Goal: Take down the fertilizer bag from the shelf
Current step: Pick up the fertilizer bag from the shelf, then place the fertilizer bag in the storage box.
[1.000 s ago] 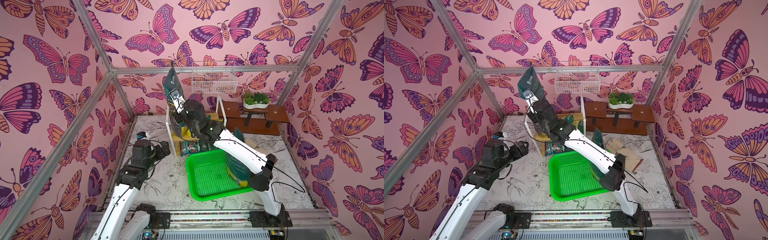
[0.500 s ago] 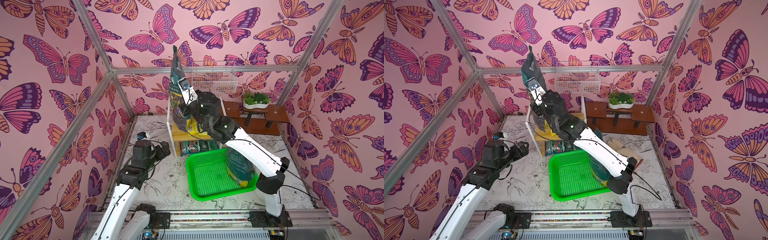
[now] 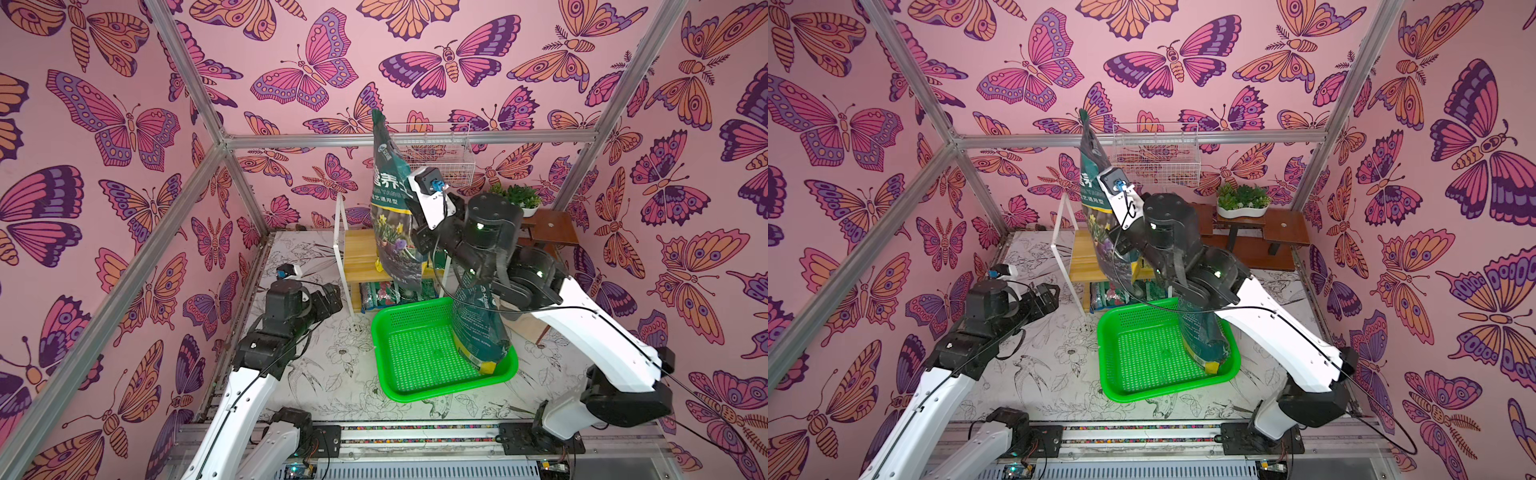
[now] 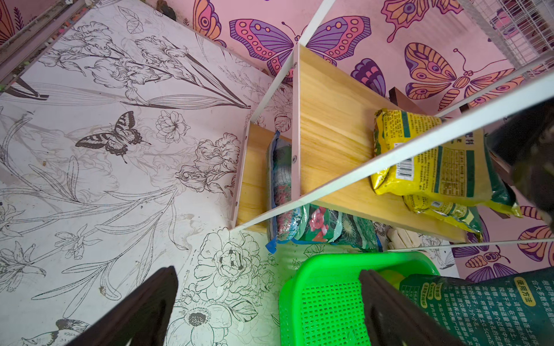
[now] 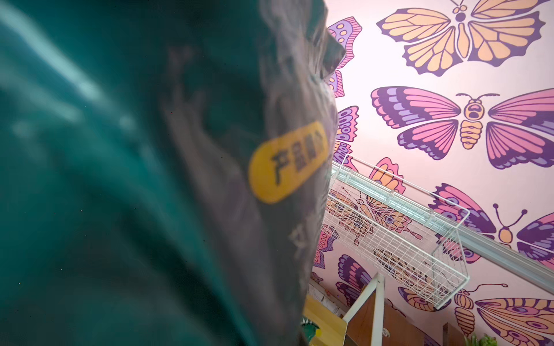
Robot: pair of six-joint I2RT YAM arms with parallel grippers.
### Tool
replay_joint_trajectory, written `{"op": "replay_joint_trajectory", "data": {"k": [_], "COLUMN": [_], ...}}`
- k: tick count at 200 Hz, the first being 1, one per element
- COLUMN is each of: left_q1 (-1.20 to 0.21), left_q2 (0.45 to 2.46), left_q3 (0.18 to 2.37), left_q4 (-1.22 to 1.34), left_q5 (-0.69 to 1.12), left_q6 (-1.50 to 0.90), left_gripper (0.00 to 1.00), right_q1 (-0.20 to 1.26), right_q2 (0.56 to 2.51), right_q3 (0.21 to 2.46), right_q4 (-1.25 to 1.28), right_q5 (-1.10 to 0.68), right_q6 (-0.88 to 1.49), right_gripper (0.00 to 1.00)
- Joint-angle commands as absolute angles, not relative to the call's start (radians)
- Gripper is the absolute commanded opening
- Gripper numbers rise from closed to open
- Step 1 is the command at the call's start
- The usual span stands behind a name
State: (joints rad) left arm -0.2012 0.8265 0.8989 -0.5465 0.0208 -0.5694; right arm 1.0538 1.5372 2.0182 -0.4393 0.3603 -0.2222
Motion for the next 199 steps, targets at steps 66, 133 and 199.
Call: {"op": "replay_joint_trajectory", "data": {"k": [66,133,199], "left_q1": [-0.249,-0.482,-0.569], "left_q2": [0.834,0.836,0.855], "left_q3": [0.94,0.931,0.894], "left_q4": [-0.543,-0.586,-0.6], "left_q5": [0.138,-0.015,-0.054], "left_q6": [-0.615,-0.656,-0.684], "left_gripper": [1.0,1.0,1.0], "right_q1": [1.104,1.145,1.207], "right_q2": [1.316,1.166,1.065], "right_q3": [1.86,1.574,1.391], "right_q4": [-0.394,-0.373,-0.321], "right_q5": [0.391,0.503,0.614], "right_q6": [-0.176,-0.114,-0.104], "right_gripper": [0.0,0.0,0.0]}}
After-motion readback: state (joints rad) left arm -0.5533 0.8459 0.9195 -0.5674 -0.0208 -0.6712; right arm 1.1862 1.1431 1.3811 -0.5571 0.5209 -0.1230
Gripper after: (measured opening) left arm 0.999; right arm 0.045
